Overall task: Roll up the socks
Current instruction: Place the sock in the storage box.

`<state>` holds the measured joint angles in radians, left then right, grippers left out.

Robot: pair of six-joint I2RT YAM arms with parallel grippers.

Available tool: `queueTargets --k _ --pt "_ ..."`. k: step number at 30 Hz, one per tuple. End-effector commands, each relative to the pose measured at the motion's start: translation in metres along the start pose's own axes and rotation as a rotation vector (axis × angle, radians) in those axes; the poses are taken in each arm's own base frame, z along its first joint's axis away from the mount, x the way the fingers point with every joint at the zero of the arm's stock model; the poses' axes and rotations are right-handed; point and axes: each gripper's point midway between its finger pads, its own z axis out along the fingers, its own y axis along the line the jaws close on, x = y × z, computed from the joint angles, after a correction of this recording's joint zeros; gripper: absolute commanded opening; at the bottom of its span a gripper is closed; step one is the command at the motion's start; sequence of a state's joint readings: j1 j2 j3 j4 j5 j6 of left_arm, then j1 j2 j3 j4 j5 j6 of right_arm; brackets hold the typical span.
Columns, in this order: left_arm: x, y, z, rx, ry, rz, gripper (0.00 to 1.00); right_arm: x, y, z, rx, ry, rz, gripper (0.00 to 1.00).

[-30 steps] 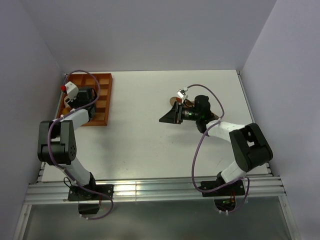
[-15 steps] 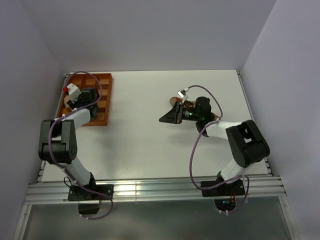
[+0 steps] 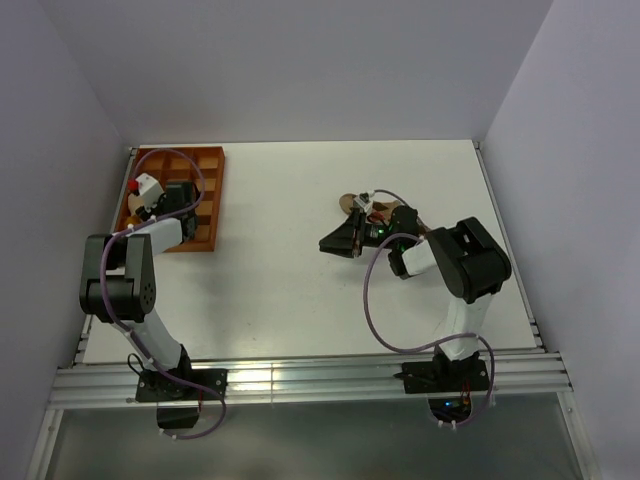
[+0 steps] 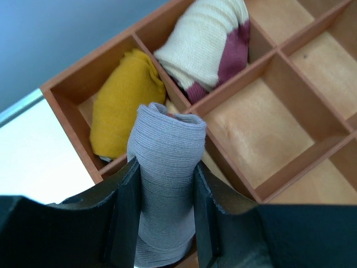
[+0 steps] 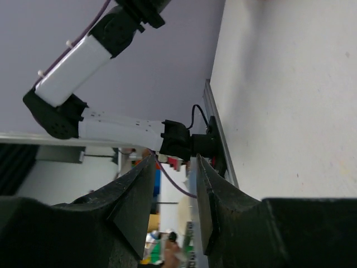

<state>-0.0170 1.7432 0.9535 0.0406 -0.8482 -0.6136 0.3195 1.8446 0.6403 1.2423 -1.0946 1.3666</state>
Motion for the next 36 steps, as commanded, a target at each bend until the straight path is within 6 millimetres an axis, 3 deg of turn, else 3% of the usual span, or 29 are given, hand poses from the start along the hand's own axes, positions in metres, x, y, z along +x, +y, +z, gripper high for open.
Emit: queueTargets --k 1,2,3,4,5,6,7,8,9,17,24,29,36 --pt "0.006 -0.003 -0.003 0.034 0.029 -0.018 0.0 0.005 0.053 -0.009 -0.207 -0.006 -0.259 0.42" --pt "0.008 -0.007 -0.004 0.056 0.044 -0.014 0.0 0.003 0.058 -0.009 -0.2 -0.02 -0.367 0.43" --pt "0.009 -0.01 -0.004 0.066 0.051 -0.017 0.0 -0.001 0.041 -0.007 -0.113 -0.031 -0.292 0.42" --pt "0.011 -0.009 -0.004 0.066 0.062 -0.013 0.0 -0.006 0.046 -0.008 -0.081 -0.056 -0.473 0.42" --pt "0.011 -0.013 -0.005 0.084 0.073 -0.025 0.0 -0.003 0.017 -0.01 0.062 -0.033 -0.354 0.43" --pt "0.01 -0.016 -0.007 0.095 0.079 -0.028 0.0 -0.022 0.012 -0.011 0.161 -0.107 -0.415 0.44" --pt "0.01 -0.018 -0.008 0.106 0.084 -0.033 0.0 -0.029 0.023 -0.016 0.221 -0.143 -0.508 0.44" --pt "0.011 -0.019 -0.008 0.113 0.093 -0.035 0.0 -0.029 0.006 -0.023 0.33 -0.131 -0.555 0.45" --pt "0.008 -0.021 -0.008 0.115 0.088 -0.042 0.0 -0.033 0.014 -0.021 0.336 -0.141 -0.59 0.45" --pt "0.032 -0.016 -0.004 0.089 0.195 0.04 0.0 -0.042 0.012 -0.026 0.409 -0.157 -0.616 0.45" --pt "0.044 -0.012 0.012 0.096 0.334 0.048 0.0 -0.041 0.009 -0.027 0.418 -0.16 -0.614 0.45" --pt "0.064 -0.006 0.019 0.074 0.435 0.094 0.0 -0.04 0.011 -0.027 0.413 -0.163 -0.615 0.45" --pt "0.084 -0.014 0.022 0.091 0.571 0.183 0.0 -0.04 0.012 -0.028 0.412 -0.163 -0.621 0.45"
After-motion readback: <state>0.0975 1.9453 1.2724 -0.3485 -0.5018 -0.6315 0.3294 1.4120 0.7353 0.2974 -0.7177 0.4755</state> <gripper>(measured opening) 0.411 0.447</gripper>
